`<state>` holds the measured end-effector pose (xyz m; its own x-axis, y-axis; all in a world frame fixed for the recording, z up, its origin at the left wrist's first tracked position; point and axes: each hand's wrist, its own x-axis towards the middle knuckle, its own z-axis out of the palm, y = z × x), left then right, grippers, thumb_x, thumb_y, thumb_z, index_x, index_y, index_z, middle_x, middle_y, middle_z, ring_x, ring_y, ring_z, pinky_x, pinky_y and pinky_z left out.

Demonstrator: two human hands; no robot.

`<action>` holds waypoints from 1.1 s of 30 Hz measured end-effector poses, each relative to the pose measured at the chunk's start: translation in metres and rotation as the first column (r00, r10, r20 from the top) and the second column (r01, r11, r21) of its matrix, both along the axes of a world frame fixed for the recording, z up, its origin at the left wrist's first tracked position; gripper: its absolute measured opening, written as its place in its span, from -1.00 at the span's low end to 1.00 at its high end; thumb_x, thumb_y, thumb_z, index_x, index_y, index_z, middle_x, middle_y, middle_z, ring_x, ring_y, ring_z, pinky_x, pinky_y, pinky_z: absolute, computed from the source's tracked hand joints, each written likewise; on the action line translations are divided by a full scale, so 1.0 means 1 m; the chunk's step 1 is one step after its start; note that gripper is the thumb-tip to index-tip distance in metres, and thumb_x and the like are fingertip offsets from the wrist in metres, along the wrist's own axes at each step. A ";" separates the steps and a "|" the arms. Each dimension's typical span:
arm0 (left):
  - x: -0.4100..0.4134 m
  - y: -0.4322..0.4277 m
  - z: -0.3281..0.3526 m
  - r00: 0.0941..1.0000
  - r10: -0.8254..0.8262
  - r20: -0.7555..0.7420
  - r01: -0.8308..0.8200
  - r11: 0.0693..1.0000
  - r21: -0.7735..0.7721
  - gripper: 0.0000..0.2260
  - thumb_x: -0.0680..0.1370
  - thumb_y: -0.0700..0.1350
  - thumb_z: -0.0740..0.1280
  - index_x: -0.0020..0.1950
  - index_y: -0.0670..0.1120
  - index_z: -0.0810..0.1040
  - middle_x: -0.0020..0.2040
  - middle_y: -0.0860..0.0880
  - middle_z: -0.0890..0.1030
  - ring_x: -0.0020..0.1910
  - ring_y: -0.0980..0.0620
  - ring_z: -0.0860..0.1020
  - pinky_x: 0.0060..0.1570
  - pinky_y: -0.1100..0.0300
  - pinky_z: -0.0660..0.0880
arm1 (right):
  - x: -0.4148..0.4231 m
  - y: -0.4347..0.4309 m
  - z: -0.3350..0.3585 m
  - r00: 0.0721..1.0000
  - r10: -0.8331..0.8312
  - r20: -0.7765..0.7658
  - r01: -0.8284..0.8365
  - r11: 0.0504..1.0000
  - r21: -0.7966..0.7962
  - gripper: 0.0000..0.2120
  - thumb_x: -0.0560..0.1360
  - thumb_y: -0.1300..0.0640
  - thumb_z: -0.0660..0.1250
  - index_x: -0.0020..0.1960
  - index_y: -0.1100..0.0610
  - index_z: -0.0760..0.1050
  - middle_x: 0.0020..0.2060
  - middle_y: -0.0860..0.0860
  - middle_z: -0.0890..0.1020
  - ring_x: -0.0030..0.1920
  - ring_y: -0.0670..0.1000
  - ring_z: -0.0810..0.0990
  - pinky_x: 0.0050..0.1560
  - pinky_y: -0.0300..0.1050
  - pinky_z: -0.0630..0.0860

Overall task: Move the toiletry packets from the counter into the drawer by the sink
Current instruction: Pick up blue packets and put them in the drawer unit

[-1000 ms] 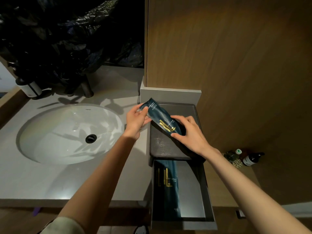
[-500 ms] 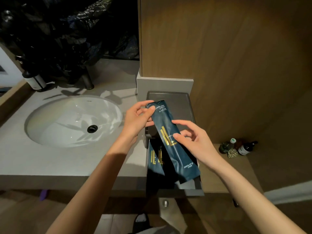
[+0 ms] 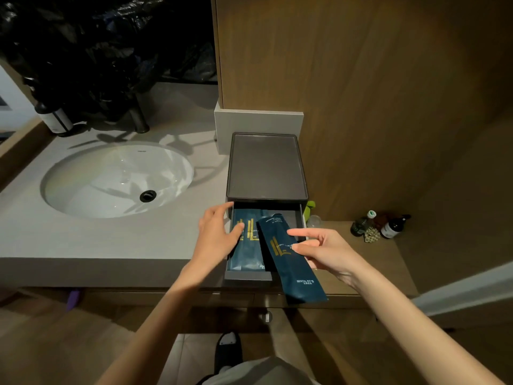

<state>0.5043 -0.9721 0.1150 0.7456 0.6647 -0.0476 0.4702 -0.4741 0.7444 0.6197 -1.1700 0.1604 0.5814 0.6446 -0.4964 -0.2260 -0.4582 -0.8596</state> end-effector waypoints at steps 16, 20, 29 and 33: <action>0.005 -0.009 -0.027 0.980 -0.028 -0.198 0.016 0.998 -0.060 -0.17 0.42 -0.06 0.48 0.54 0.01 0.04 0.44 -0.15 0.27 0.41 -0.17 0.20 0.38 -0.05 0.21 | 0.015 0.071 -0.068 0.932 -0.301 0.203 0.317 0.947 -0.052 -0.62 0.56 0.37 0.20 0.30 0.07 0.46 -0.06 0.09 0.52 -0.27 -0.09 0.43 -0.24 -0.29 0.40; 0.007 -0.006 -0.033 0.977 -0.039 -0.209 0.027 0.998 -0.060 -0.15 0.40 -0.08 0.49 0.54 0.07 0.04 0.39 -0.13 0.32 0.37 -0.17 0.23 0.35 -0.03 0.22 | 0.013 0.082 -0.079 0.909 -0.241 0.341 0.292 0.950 -0.107 -0.57 0.57 0.40 0.12 0.33 0.04 0.43 -0.07 0.04 0.45 -0.16 -0.06 0.44 -0.11 -0.17 0.42; 0.012 -0.004 -0.038 0.967 -0.028 -0.253 0.013 0.998 -0.062 -0.12 0.42 -0.15 0.48 0.55 0.04 -0.03 0.39 -0.12 0.31 0.36 -0.16 0.22 0.35 -0.03 0.26 | 0.010 0.079 -0.074 0.856 0.047 0.515 0.093 0.966 -0.243 -0.47 0.56 0.35 0.21 0.48 0.08 0.26 0.32 0.17 0.37 0.25 0.15 0.48 0.33 -0.12 0.34; 0.013 -0.005 -0.038 0.968 -0.033 -0.248 0.018 0.998 -0.062 -0.12 0.42 -0.15 0.47 0.55 0.03 -0.03 0.39 -0.13 0.32 0.35 -0.15 0.23 0.33 -0.03 0.28 | 0.009 0.069 -0.065 0.789 0.339 0.512 -0.161 0.918 -0.361 -0.33 0.53 0.23 0.33 0.54 0.01 0.12 0.51 0.13 0.15 0.51 0.15 0.17 0.47 -0.04 0.14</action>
<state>0.5173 -0.9767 0.0773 0.7220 0.6362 -0.2721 0.6325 -0.4474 0.6322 0.6290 -1.1012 0.0958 0.6494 0.6887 -0.3224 0.4048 -0.6720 -0.6202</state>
